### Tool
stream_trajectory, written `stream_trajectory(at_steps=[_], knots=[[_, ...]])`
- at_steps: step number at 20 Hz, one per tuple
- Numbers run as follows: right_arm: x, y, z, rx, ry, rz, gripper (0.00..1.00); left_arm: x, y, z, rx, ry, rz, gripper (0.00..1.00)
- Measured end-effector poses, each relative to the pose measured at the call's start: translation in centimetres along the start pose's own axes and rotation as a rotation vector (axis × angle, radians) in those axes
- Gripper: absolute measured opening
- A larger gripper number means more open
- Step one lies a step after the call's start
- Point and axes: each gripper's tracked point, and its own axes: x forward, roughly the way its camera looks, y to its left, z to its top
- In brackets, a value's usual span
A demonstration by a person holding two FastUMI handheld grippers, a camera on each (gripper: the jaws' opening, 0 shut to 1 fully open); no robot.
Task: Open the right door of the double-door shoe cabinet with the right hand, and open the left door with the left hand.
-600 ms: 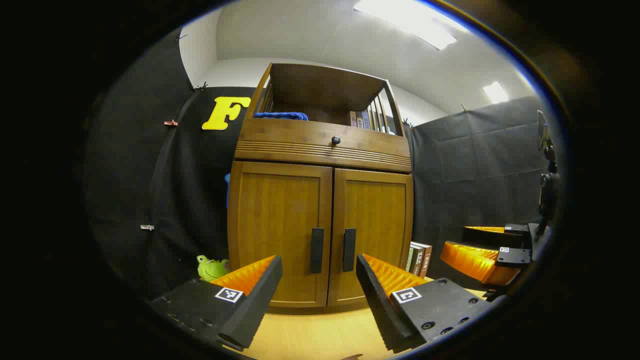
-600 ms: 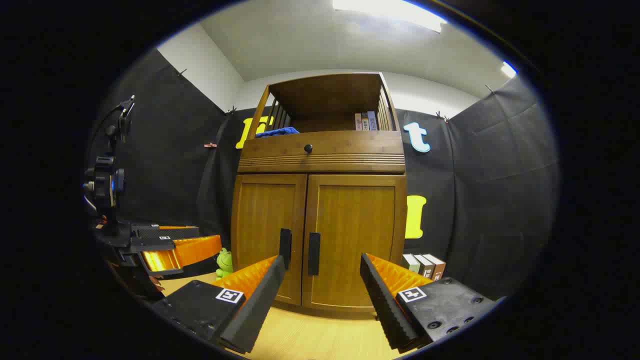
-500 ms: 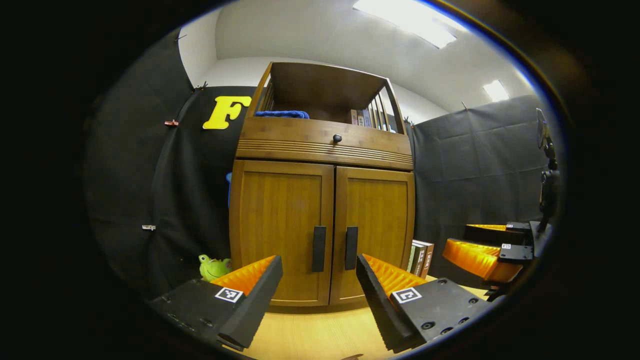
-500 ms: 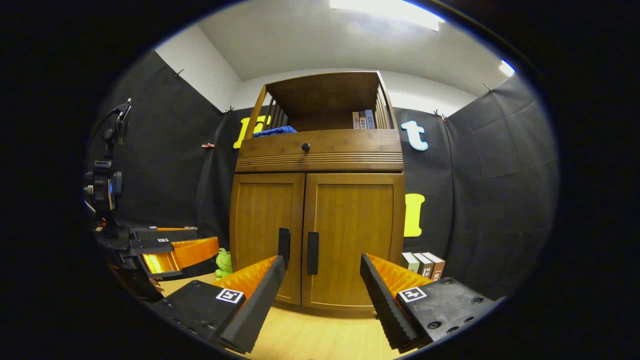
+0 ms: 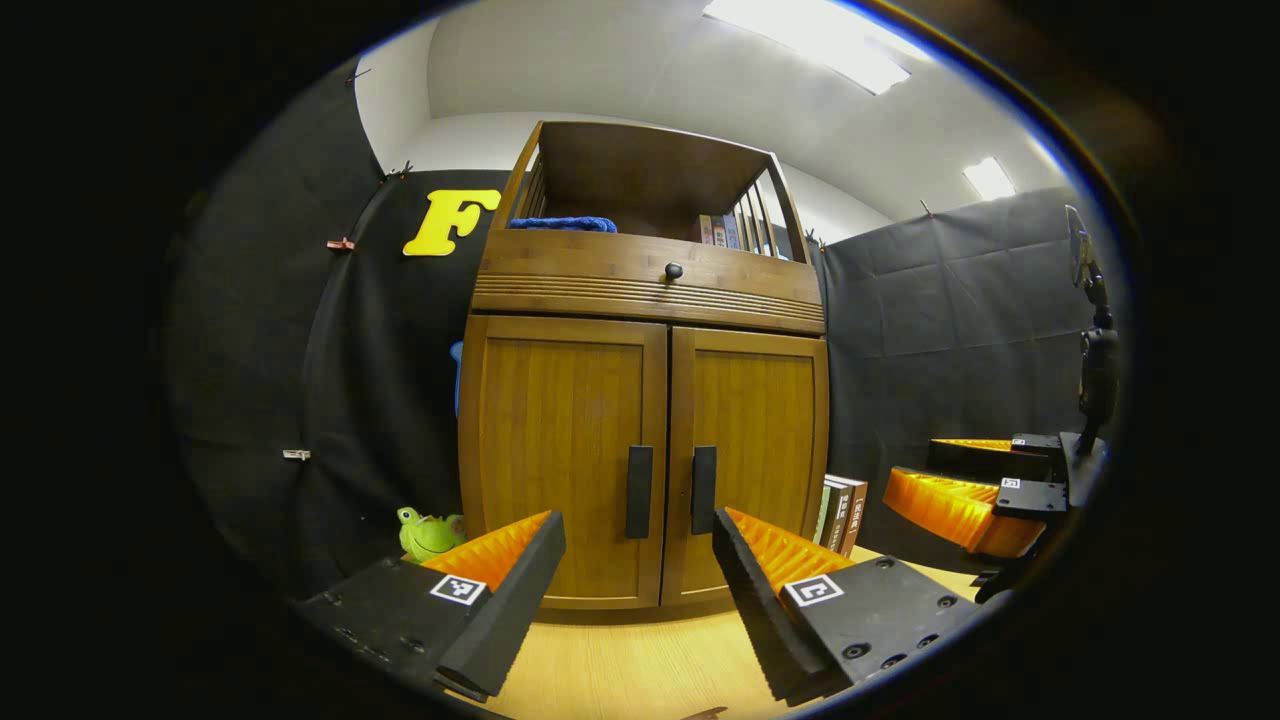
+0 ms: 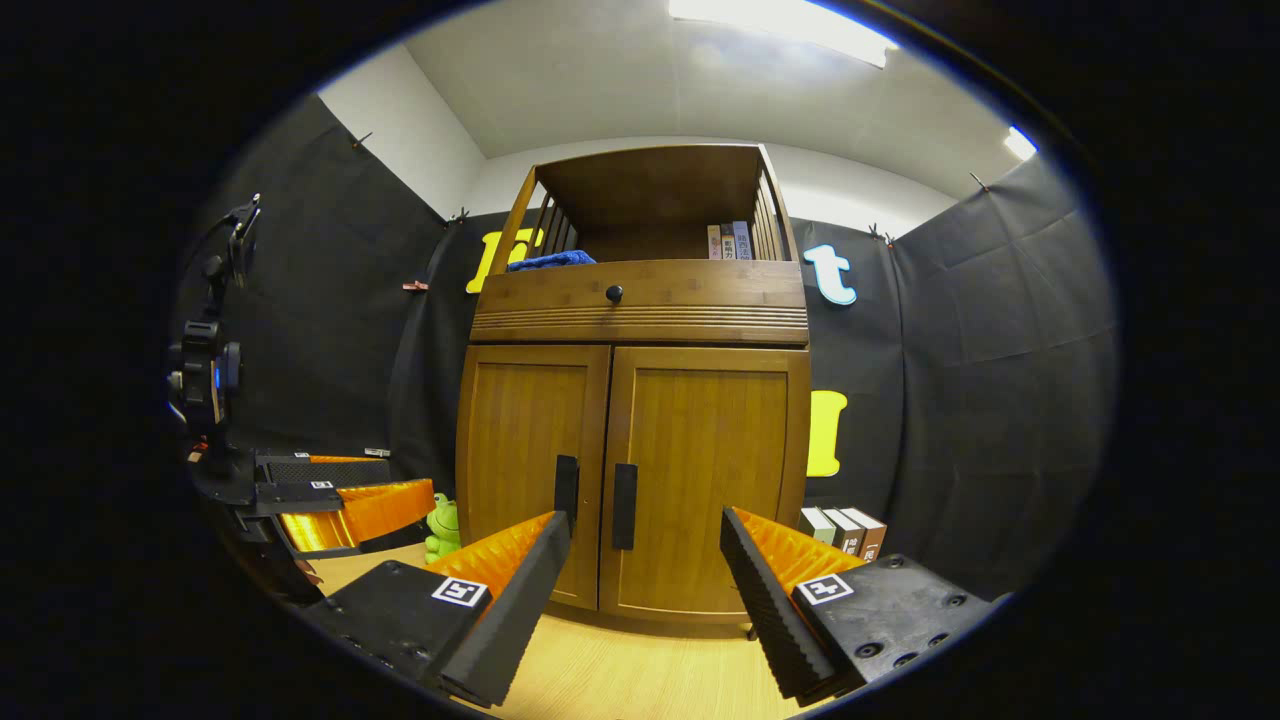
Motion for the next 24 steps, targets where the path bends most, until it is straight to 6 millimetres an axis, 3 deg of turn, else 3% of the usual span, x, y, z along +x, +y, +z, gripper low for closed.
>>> stream_trajectory(at_steps=[6,7,12,18,24], knots=[[0.2,0.5,-0.7,0.011,0.030,0.020,0.97,-0.4,0.5,0.0,0.001,0.006,0.007,0.93],[0.2,0.8,-0.7,0.013,0.034,0.029,0.96,-0.5,0.6,0.1,0.000,0.007,0.008,0.89],[0.2,2.2,-1.1,0.048,0.055,0.079,0.96,-1.1,1.2,-0.2,0.000,0.008,0.016,0.93],[1.5,2.6,-1.8,0.016,0.058,0.066,0.97,-1.9,2.7,-0.2,-0.019,-0.001,0.040,0.93],[3.6,3.6,-1.9,0.111,0.053,0.084,0.97,-2.8,4.6,-1.3,-0.003,0.028,0.064,0.93]])
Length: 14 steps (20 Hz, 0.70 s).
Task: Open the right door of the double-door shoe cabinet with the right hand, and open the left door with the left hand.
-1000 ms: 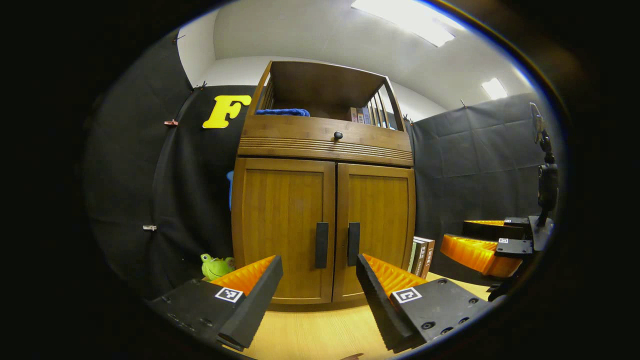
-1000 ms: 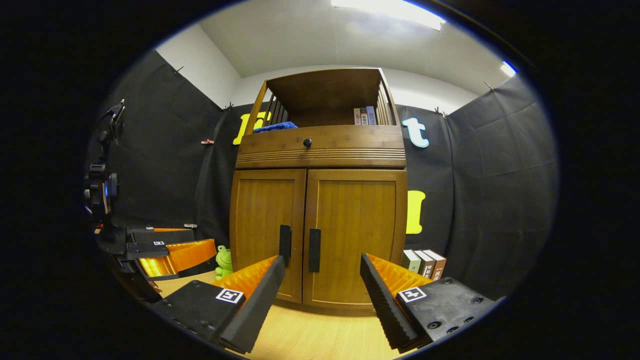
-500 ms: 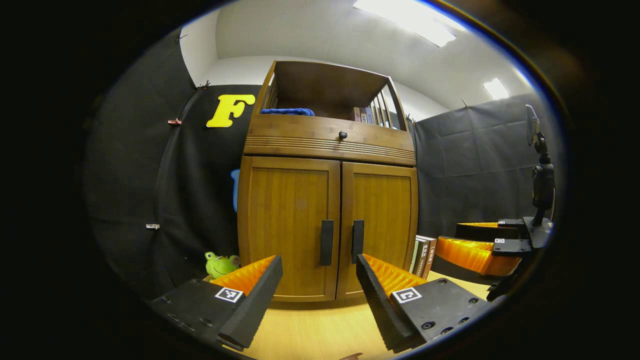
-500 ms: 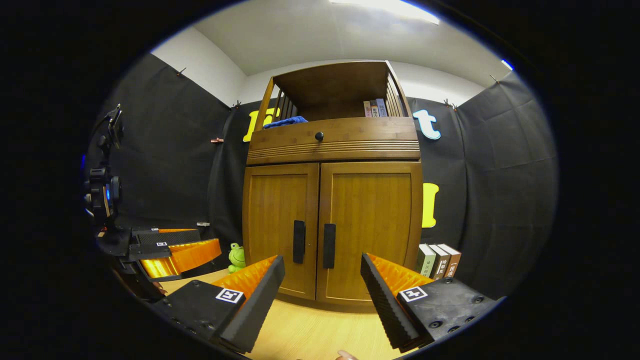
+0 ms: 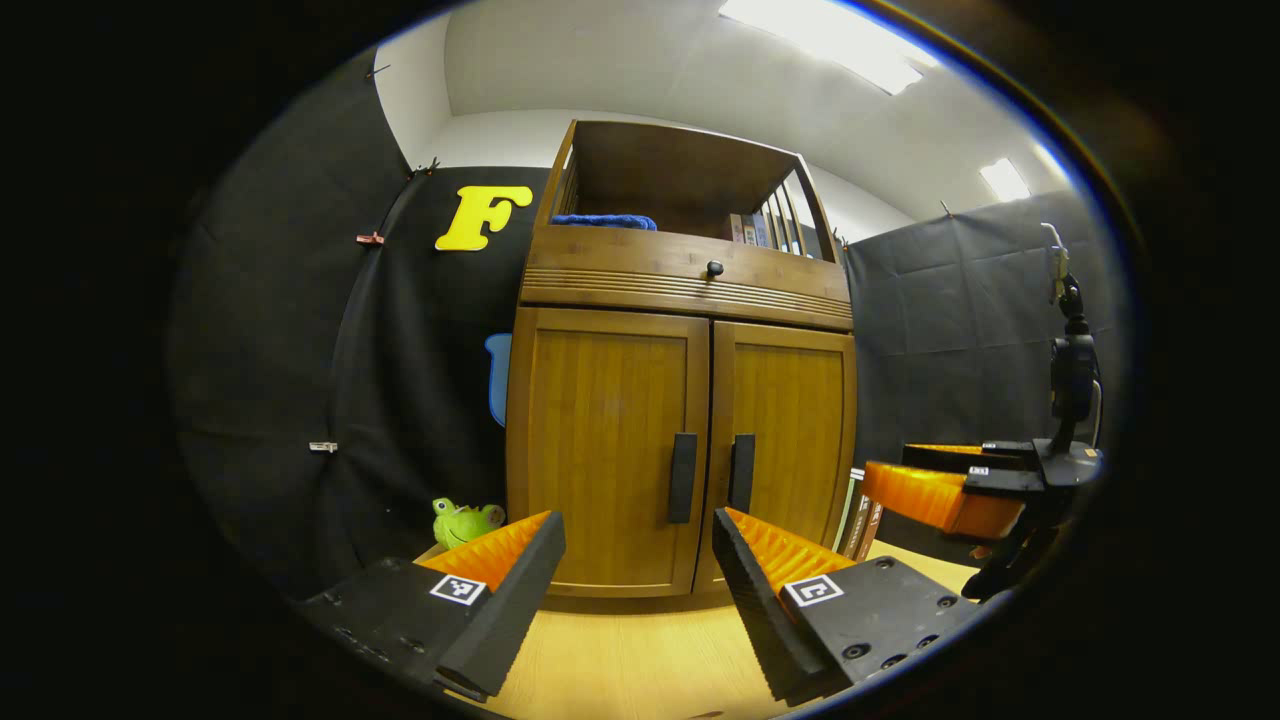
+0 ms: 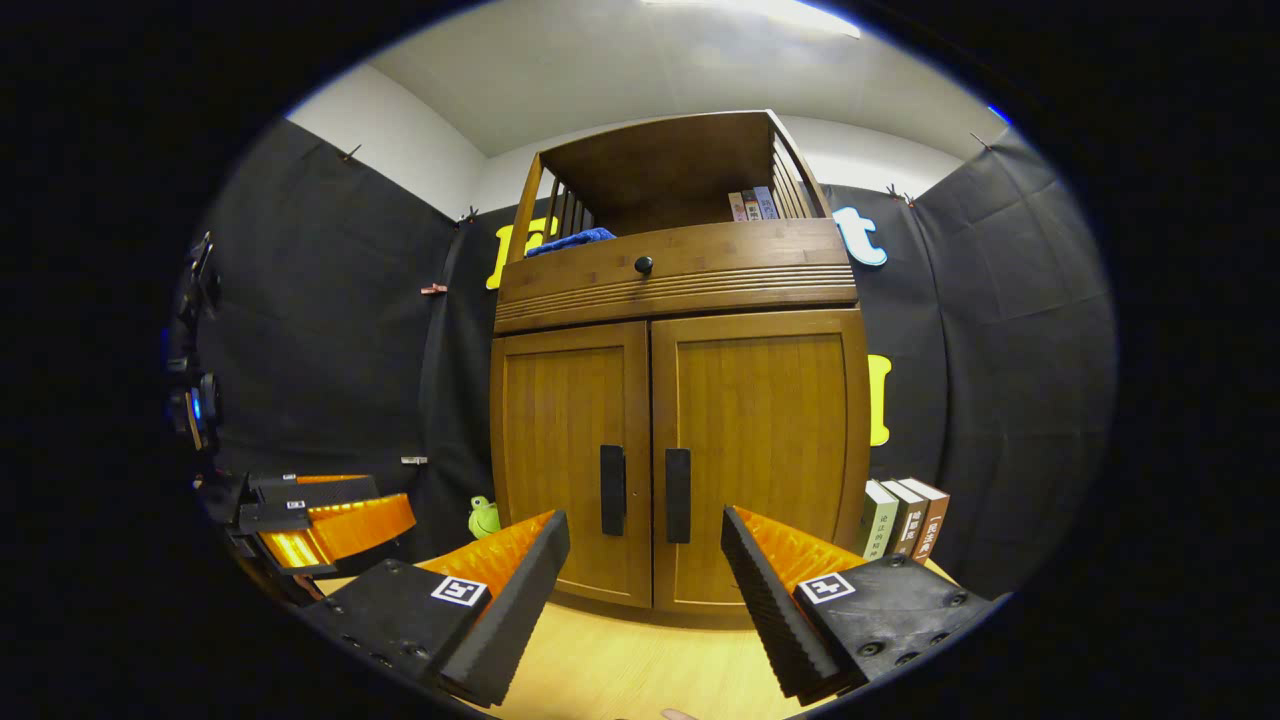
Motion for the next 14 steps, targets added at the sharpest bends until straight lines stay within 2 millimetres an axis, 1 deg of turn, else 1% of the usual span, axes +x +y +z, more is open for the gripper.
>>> stream_trajectory(at_steps=[1,2,4,5,6,8,10,12,14], knots=[[0.6,-0.5,-0.1,-0.007,-0.004,-0.020,0.95,-0.1,0.3,-0.2,0.007,0.008,0.001,0.93],[1.2,-0.9,-0.2,-0.018,-0.009,-0.038,0.97,-0.2,0.6,-0.5,0.013,0.015,0.002,0.93],[2.6,-1.2,-0.8,-0.039,-0.010,-0.062,0.97,-0.5,1.1,-0.7,0.021,0.015,0.002,0.93],[3.3,-1.1,-1.1,-0.046,-0.007,-0.064,0.97,-0.6,1.2,-0.6,0.022,0.008,-0.003,0.93],[4.0,-0.7,-1.5,-0.051,-0.001,-0.060,0.95,-0.7,1.4,-0.7,0.018,0.001,-0.007,0.93],[5.5,-0.1,-2.9,-0.051,0.035,-0.046,0.97,-1.2,1.7,-0.9,0.008,0.000,-0.017,0.93],[7.4,0.6,-4.3,-0.038,0.067,-0.029,0.97,-1.8,2.1,-1.1,0.007,0.004,-0.023,0.93],[9.6,0.6,-5.1,-0.042,0.066,-0.041,0.95,-2.3,2.9,-1.3,0.022,0.001,-0.012,0.93],[11.8,0.2,-5.8,-0.052,0.066,-0.070,0.94,-2.8,3.9,-1.3,0.033,0.002,0.007,0.93]])
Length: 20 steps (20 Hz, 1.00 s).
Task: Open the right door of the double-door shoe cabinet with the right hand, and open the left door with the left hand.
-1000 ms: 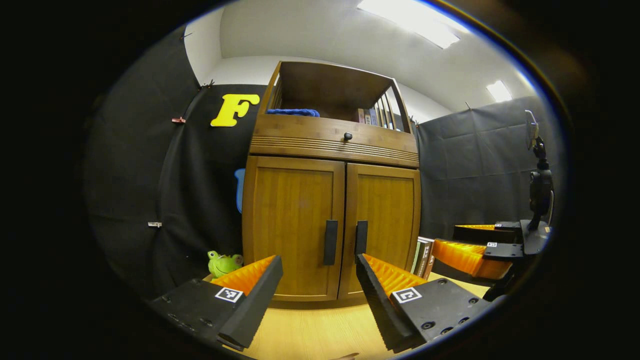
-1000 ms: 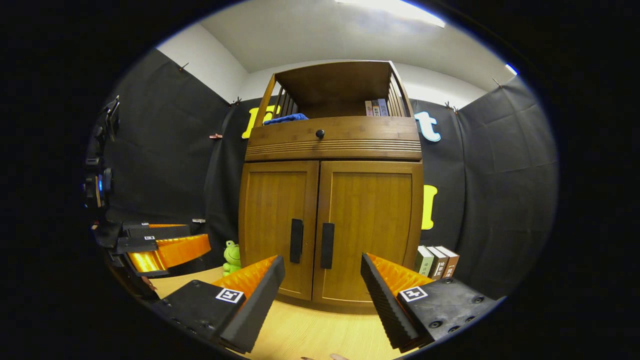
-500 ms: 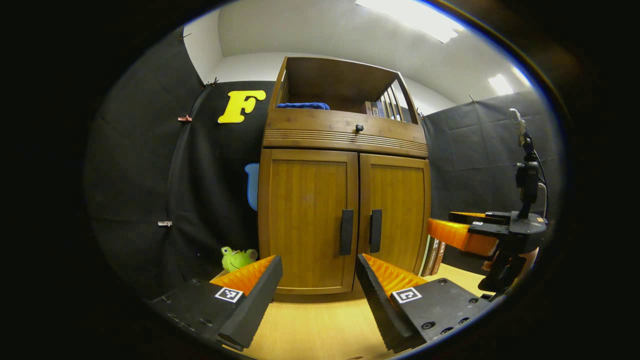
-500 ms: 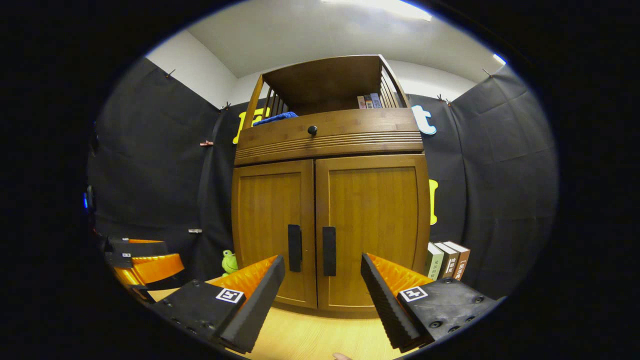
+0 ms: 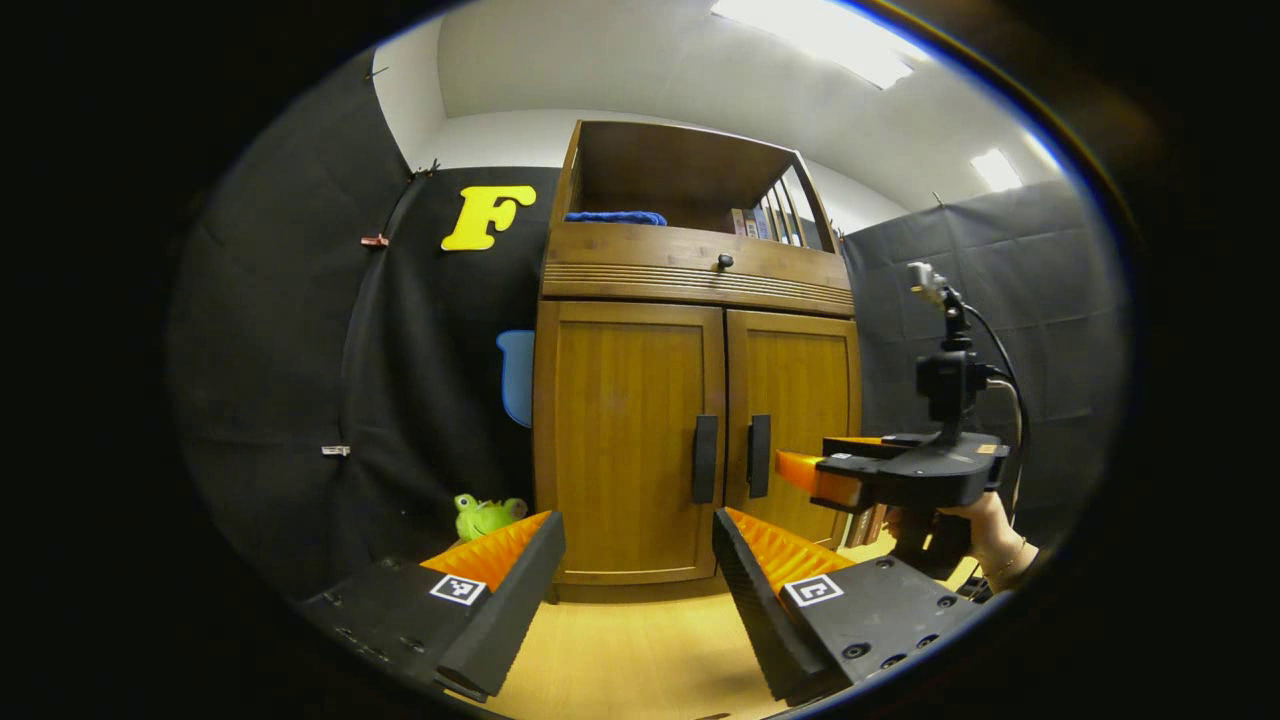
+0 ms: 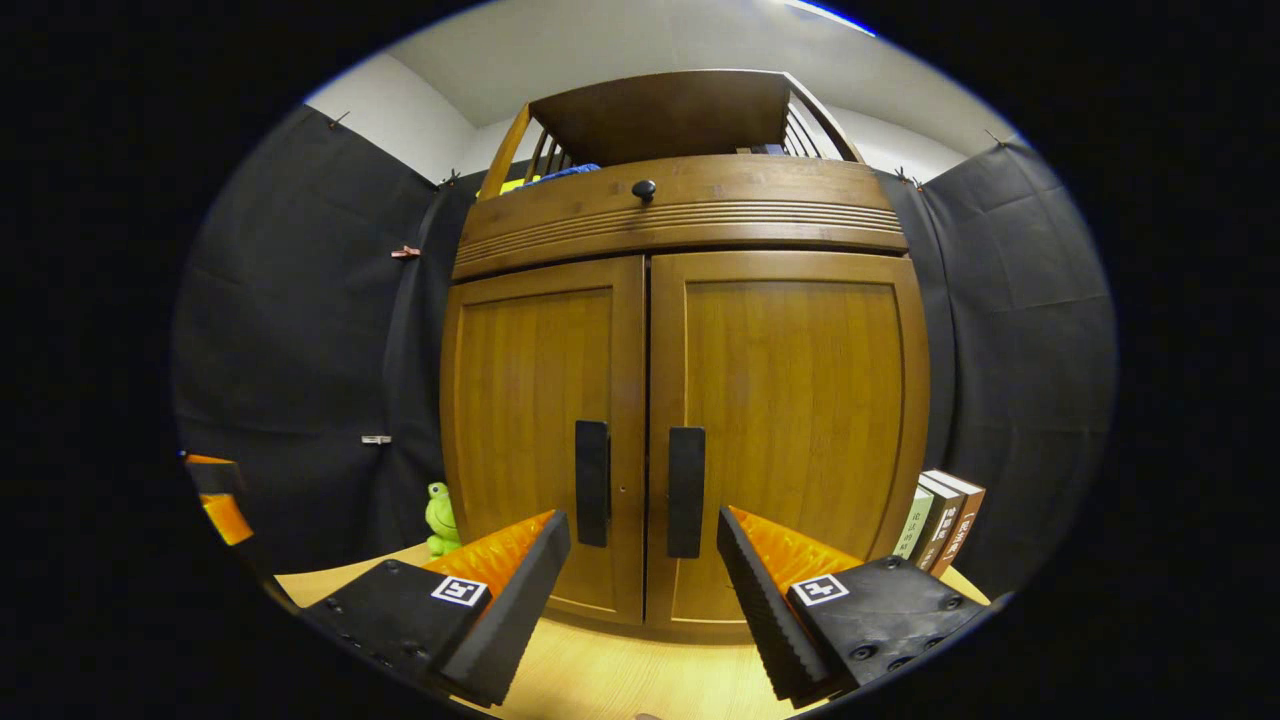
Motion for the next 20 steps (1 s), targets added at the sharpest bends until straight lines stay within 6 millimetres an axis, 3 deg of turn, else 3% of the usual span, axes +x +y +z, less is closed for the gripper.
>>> stream_trajectory(at_steps=[8,15,16,19,20], knots=[[7.2,-2.6,-0.1,-0.009,-0.034,-0.131,0.90,-1.1,3.7,-1.4,-0.006,0.041,0.090,0.93],[11.4,-3.4,-2.2,0.022,0.016,-0.168,0.87,-1.6,6.2,-1.7,-0.016,0.053,0.165,0.93],[11.8,-3.8,-2.3,0.017,0.012,-0.183,0.76,-1.6,6.6,-1.8,-0.019,0.055,0.174,0.93],[13.0,-3.6,-3.0,0.009,0.016,-0.171,0.66,-1.4,7.5,-2.1,-0.028,0.064,0.195,0.93],[13.3,-3.3,-3.0,0.015,0.013,-0.165,0.55,-1.4,7.7,-2.3,-0.030,0.068,0.198,0.93]])
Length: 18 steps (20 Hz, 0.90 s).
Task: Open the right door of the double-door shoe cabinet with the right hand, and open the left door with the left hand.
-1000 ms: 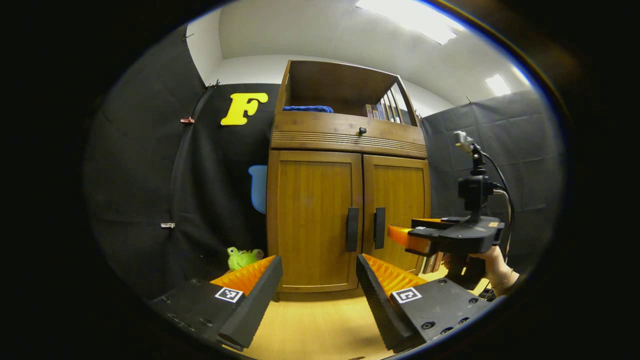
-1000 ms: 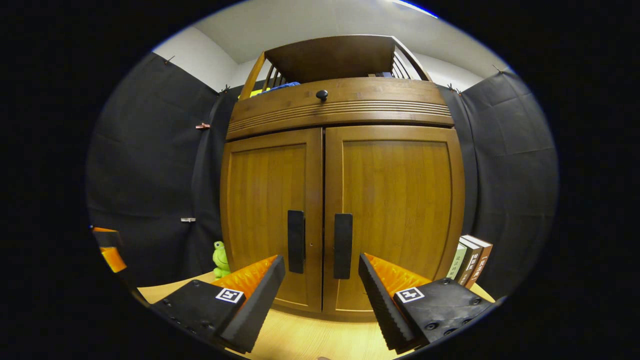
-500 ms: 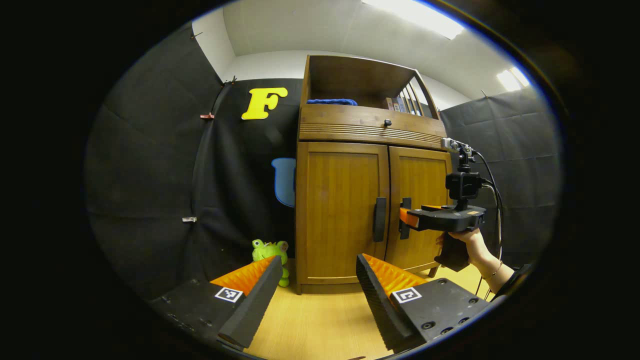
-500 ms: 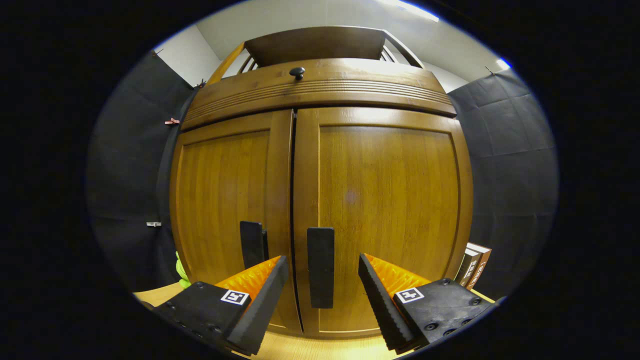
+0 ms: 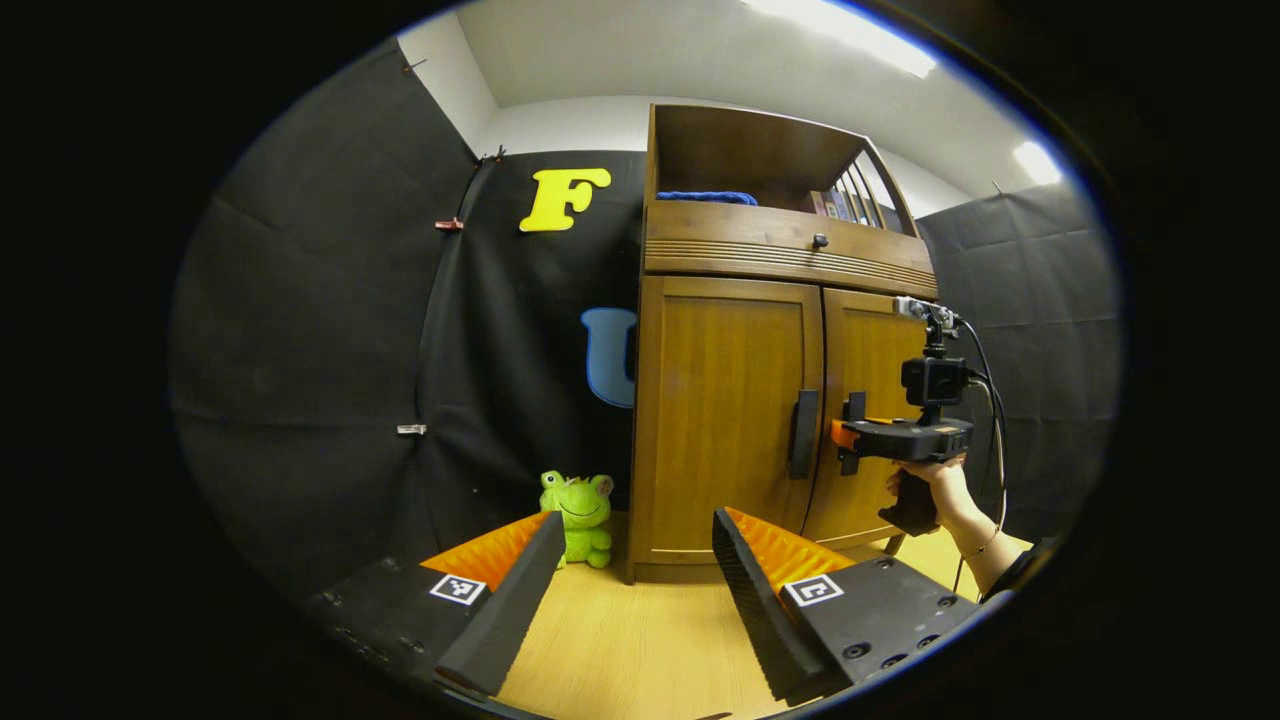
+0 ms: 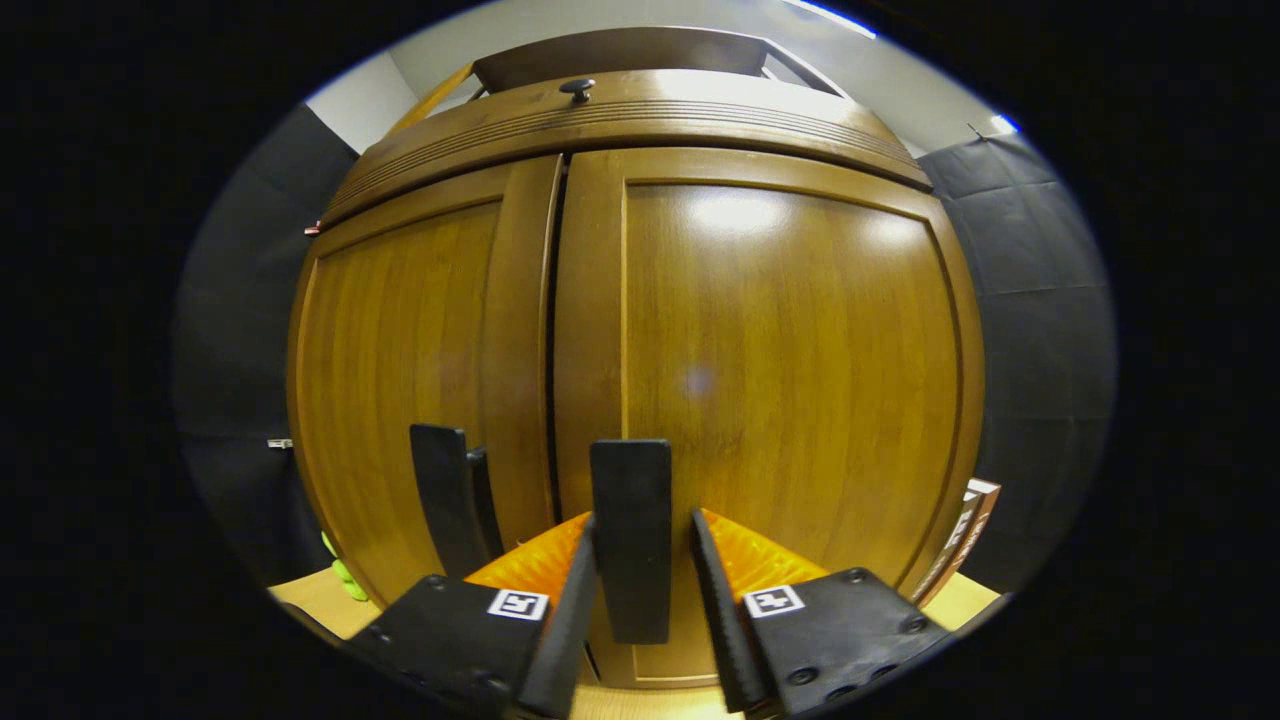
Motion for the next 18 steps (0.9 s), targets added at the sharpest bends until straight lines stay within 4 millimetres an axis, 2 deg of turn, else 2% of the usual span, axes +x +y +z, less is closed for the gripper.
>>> stream_trajectory(at_steps=[1,2,3,6,7,8,13,14,15,18], knots=[[-0.6,0.1,0.6,-0.014,-0.015,-0.001,0.45,0.0,0.0,-0.1,-0.001,0.003,0.002,0.93],[-0.5,0.0,0.3,-0.032,-0.016,0.004,0.34,0.1,0.0,-0.2,-0.001,0.007,0.001,0.93],[-0.7,0.0,0.5,-0.051,-0.026,0.014,0.35,0.0,-0.2,-0.1,-0.002,0.008,-0.003,0.93],[-1.4,0.1,0.2,-0.047,-0.007,0.043,0.22,-0.1,-0.9,-0.3,0.002,0.009,-0.021,0.93],[-1.6,0.1,0.2,-0.053,-0.001,0.053,0.27,-0.1,-1.2,-0.2,0.005,0.008,-0.026,0.93],[-2.0,0.1,0.2,-0.052,-0.001,0.061,0.22,-0.2,-1.4,-0.3,0.008,0.008,-0.032,0.93],[-4.5,-0.1,0.5,-0.044,0.008,0.102,0.22,-0.7,-2.9,-0.3,0.011,0.007,-0.056,0.93],[-5.1,-0.3,0.5,-0.042,0.009,0.110,0.27,-0.8,-3.2,-0.2,0.010,0.004,-0.063,0.93],[-5.8,-0.5,0.6,-0.041,0.009,0.119,0.22,-0.9,-3.6,0.0,0.008,0.000,-0.071,0.93],[-7.6,-0.9,0.9,-0.035,0.009,0.144,0.22,-0.9,-4.9,0.2,0.005,-0.008,-0.097,0.93]])
